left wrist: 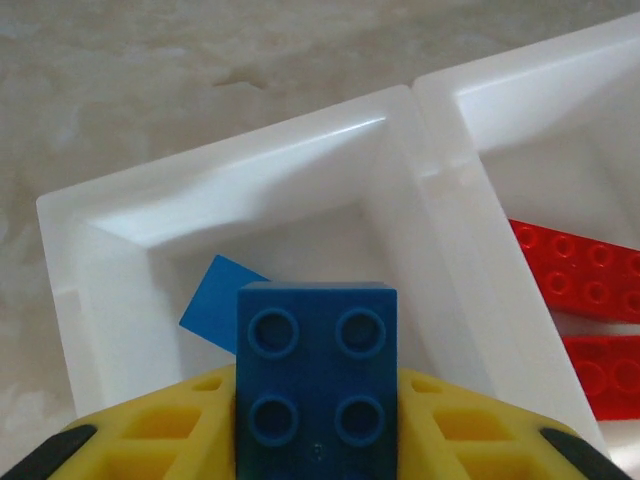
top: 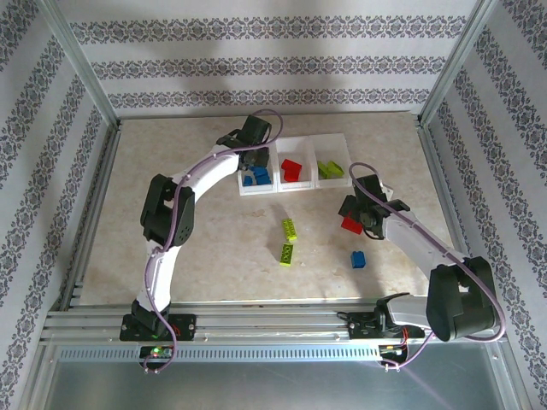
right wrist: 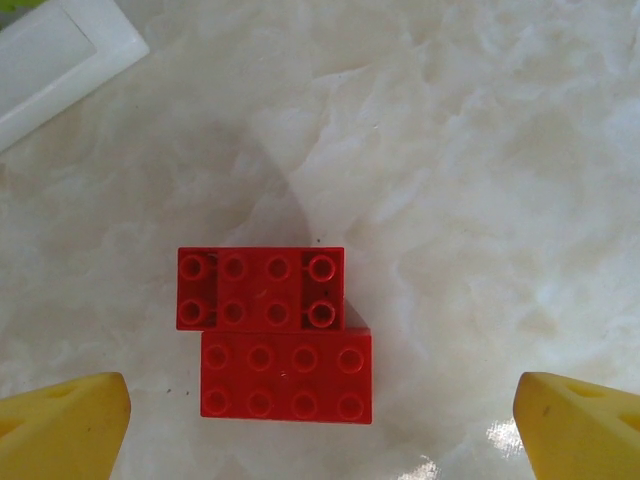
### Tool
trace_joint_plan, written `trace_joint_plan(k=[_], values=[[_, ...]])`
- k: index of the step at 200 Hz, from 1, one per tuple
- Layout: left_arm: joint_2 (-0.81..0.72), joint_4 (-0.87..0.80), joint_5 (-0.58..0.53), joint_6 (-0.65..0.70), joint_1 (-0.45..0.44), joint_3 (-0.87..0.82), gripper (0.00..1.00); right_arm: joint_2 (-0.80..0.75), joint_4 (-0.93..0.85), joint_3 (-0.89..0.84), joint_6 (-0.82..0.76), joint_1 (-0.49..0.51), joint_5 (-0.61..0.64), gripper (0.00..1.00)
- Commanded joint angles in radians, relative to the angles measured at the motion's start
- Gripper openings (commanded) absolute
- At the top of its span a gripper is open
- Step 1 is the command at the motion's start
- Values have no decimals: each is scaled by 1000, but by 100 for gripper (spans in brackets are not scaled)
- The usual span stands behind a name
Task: Sort the legos into containers by color
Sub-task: Place the lego in the container.
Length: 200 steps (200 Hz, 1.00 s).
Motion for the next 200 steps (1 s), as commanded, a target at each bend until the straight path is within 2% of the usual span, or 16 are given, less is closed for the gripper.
trace_joint_plan(k=[1,47,100,141,163,200], values=[[30,-52,2,0,15,45,38,27,-1,19,3,13,5,98],[33,-57,3,-12,16,42,51,92,11,46,1,18,-16,93],[-17,-73,-17,-21,15,26,54,166,23,83,-2,26,-36,90],[-114,-50,-27,-25,16,-42,62,220,24,119,-2,33,-48,88],[-191,-16,-30,-33,16,-119,72,241,22,134,-2,34,-50,87],[-336,48,-42,-59,16,-283,100,273,11,158,-3,35,-28,87]])
